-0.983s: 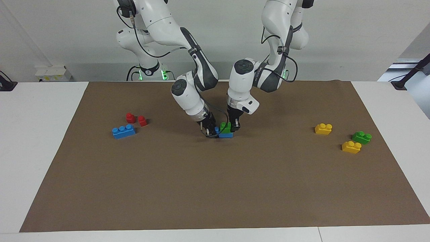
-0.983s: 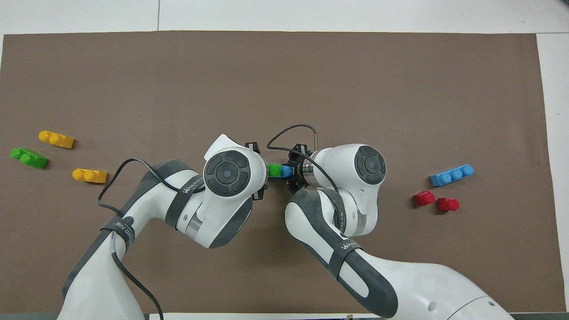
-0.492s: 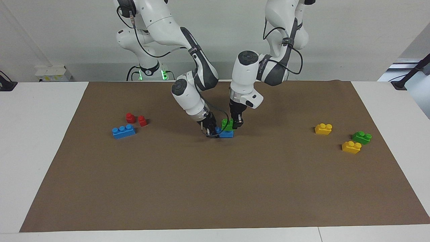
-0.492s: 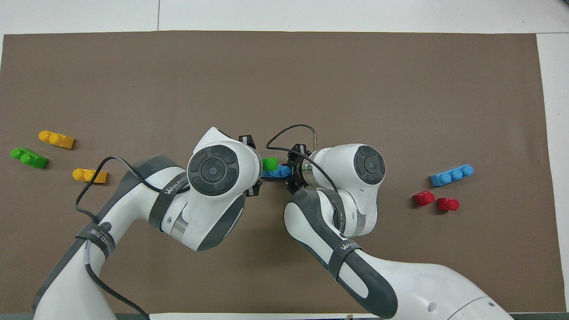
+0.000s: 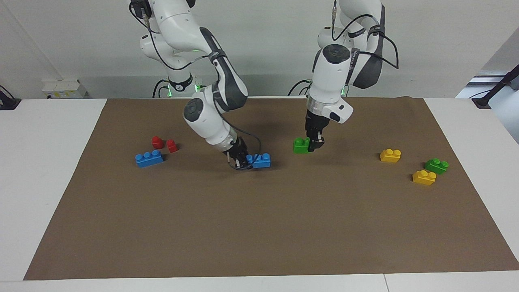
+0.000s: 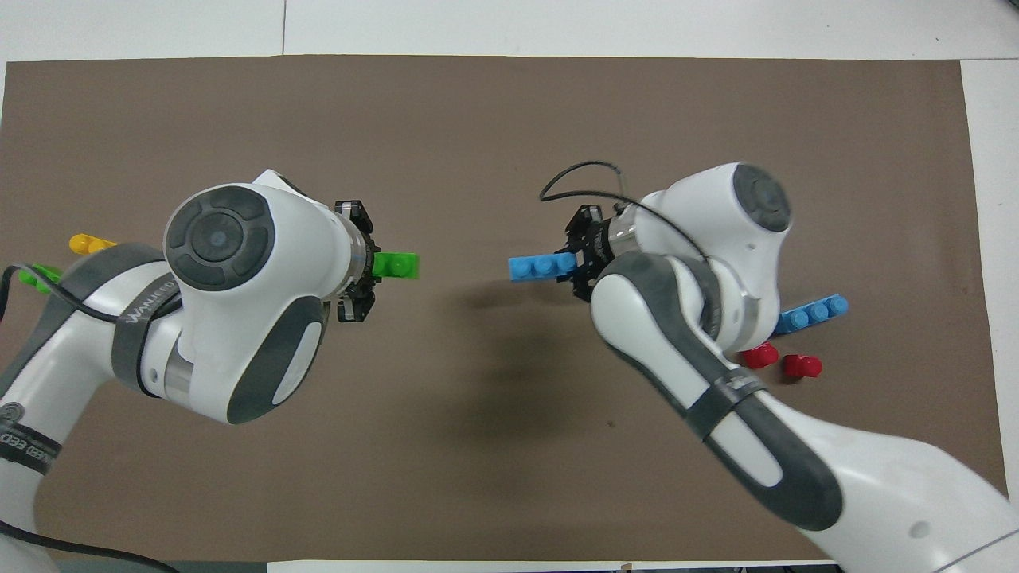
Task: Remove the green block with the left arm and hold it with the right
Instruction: 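Pull the green brick away with the left gripper while the right gripper holds blue, then set down the green brick with the left gripper while the right gripper sets blue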
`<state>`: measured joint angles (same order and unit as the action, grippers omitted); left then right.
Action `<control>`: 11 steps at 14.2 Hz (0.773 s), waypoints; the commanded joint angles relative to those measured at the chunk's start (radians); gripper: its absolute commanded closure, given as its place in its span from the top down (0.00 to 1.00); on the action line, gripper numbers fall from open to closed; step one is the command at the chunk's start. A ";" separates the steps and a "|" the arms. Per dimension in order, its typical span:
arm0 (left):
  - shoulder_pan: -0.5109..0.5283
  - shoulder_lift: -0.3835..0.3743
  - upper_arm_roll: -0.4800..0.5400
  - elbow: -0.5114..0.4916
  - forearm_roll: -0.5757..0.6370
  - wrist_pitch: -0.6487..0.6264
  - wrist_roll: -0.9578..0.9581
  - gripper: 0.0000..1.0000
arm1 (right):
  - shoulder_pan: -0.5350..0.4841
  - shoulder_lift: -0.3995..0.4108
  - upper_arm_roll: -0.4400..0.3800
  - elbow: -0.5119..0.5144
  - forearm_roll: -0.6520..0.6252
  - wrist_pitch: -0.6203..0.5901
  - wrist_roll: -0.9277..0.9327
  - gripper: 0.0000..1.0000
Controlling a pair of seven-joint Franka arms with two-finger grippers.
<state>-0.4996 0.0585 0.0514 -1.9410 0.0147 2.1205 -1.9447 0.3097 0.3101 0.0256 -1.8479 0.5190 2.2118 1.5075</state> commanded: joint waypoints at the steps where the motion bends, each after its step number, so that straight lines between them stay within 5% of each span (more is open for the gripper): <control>1: 0.107 -0.002 -0.008 0.005 -0.004 -0.030 0.238 0.00 | -0.176 -0.008 0.011 0.107 -0.059 -0.185 -0.168 0.00; 6: 0.295 0.012 -0.007 0.002 -0.102 0.024 0.697 0.00 | -0.415 -0.023 0.010 0.006 -0.089 -0.224 -0.484 0.00; 11: 0.398 0.101 -0.005 0.020 -0.102 0.113 0.920 0.00 | -0.480 0.020 0.010 -0.049 -0.089 -0.167 -0.558 0.00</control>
<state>-0.1326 0.1110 0.0563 -1.9420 -0.0710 2.1939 -1.1044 -0.1451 0.3249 0.0175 -1.8667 0.4478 2.0000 0.9869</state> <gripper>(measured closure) 0.648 0.656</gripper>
